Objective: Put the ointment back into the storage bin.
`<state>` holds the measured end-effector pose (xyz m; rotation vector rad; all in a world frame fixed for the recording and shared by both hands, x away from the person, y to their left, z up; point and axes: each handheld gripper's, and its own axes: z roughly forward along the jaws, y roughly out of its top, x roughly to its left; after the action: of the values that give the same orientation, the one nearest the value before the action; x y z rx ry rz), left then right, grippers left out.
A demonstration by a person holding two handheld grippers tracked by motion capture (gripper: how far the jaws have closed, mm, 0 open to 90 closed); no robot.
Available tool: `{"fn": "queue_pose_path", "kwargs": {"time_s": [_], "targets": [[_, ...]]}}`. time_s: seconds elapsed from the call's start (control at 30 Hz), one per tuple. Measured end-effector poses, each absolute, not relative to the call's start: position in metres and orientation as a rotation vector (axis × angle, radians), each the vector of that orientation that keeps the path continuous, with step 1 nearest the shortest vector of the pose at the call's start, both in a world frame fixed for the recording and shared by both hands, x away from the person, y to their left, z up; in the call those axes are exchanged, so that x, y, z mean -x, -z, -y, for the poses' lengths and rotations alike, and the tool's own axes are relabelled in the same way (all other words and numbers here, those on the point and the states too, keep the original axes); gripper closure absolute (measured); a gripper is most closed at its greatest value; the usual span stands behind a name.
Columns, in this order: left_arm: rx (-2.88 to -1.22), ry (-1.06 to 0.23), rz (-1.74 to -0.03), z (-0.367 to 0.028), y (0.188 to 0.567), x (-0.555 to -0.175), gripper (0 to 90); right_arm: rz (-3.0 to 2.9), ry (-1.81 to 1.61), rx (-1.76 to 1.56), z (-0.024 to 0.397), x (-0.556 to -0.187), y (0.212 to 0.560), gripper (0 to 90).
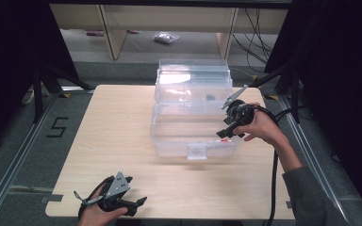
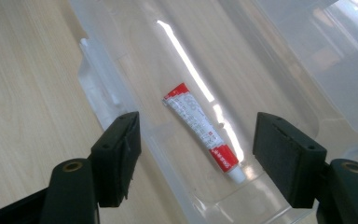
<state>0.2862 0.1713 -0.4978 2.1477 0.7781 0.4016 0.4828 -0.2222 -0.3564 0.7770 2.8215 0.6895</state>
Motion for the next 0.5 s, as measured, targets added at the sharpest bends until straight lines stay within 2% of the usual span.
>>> {"fn": "queue_pose_path", "kwargs": {"time_s": [0.5], "targets": [[-2.136,-0.394,-0.781,-0.17,0.497,-0.285,15.0,-2.776,-0.716,-0.85,0.219,-0.469,0.356,29.0]]}}
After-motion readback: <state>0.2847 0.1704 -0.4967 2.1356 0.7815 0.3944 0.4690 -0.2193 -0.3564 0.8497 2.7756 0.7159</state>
